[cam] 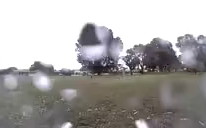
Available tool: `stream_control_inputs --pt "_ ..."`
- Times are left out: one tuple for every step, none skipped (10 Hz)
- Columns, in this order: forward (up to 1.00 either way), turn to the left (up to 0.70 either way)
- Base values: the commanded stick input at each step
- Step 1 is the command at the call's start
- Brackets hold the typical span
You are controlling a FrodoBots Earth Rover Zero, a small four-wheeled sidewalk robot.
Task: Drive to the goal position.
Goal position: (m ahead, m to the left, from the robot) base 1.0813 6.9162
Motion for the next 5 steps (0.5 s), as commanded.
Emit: stream_control_inputs --pt "1.0 0.39" --pt "1.0 0.39" --pt "1.0 0.39" --pt "1.0 0.39" --pt "1.0 0.39"
